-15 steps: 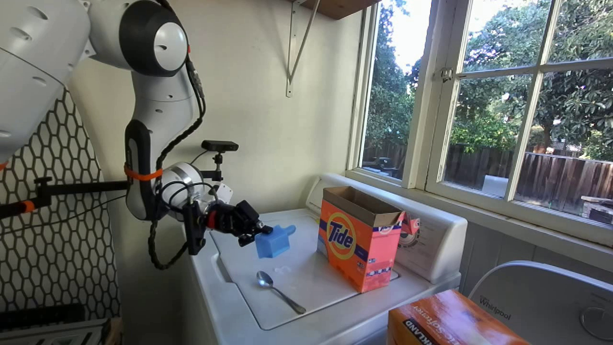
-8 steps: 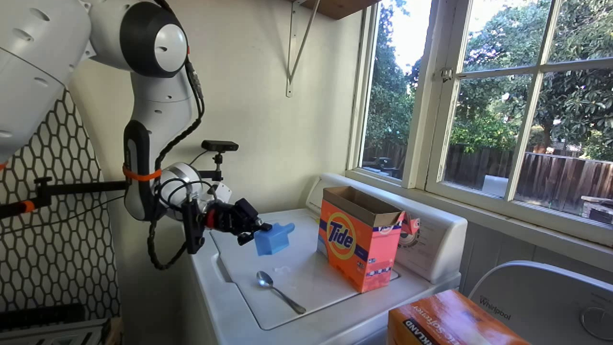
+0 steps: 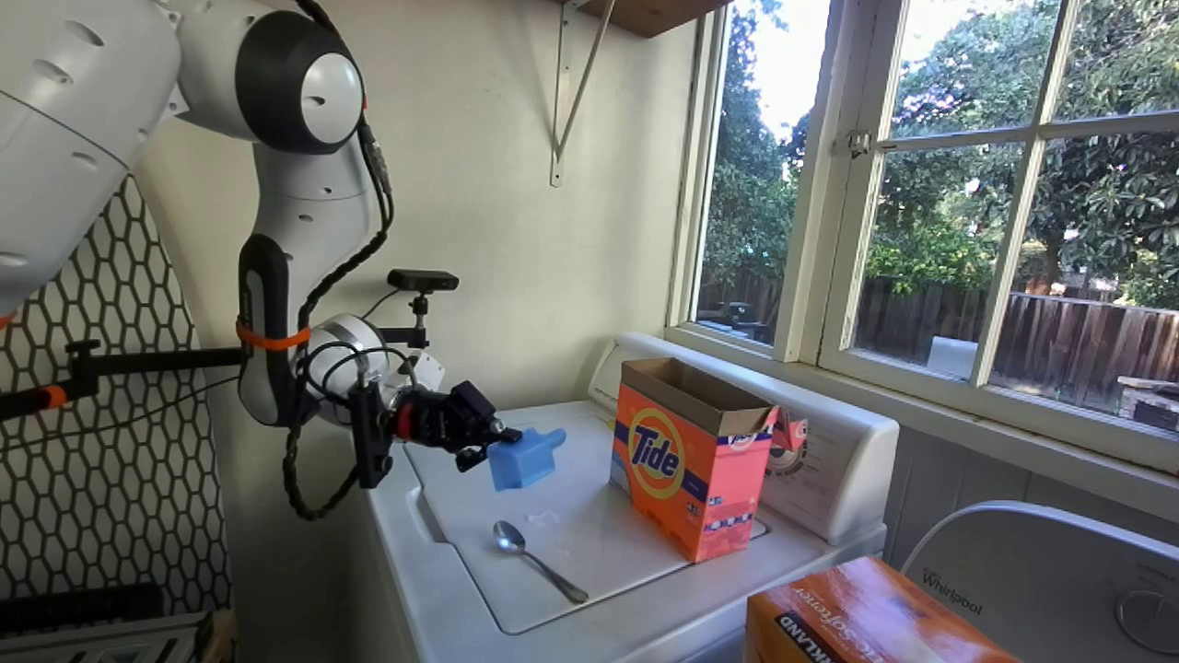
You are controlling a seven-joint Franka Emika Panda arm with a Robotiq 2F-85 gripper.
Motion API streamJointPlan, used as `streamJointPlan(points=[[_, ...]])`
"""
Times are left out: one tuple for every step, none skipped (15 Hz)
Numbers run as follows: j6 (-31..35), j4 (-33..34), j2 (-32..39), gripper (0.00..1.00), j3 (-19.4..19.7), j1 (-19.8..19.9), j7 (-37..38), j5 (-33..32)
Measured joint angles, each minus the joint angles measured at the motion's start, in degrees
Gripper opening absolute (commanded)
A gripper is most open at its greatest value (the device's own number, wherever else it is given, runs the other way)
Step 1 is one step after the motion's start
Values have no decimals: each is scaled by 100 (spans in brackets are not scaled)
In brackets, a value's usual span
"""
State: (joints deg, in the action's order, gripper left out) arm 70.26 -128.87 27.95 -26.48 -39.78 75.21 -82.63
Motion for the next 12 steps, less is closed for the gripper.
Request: streamJointPlan(points=[[-4, 0, 8, 1, 0, -1, -4, 0], [-6, 0, 12, 1, 0, -1, -8, -1], [-8, 0, 15, 1, 0, -1, -14, -1], [-10, 0, 17, 1, 0, -1, -19, -1], [-14, 0, 19, 1, 0, -1, -23, -1], [-19, 0, 20, 1, 1, -1, -26, -1], [-28, 0, 22, 1, 3, -1, -27, -1], [-50, 0, 25, 1, 7, -1, -28, -1], [-73, 0, 30, 1, 11, -1, -28, -1], [-85, 0, 33, 1, 16, -1, -28, -1], [-93, 0, 37, 1, 20, -1, -28, -1], [-96, 0, 41, 1, 26, -1, -28, -1]])
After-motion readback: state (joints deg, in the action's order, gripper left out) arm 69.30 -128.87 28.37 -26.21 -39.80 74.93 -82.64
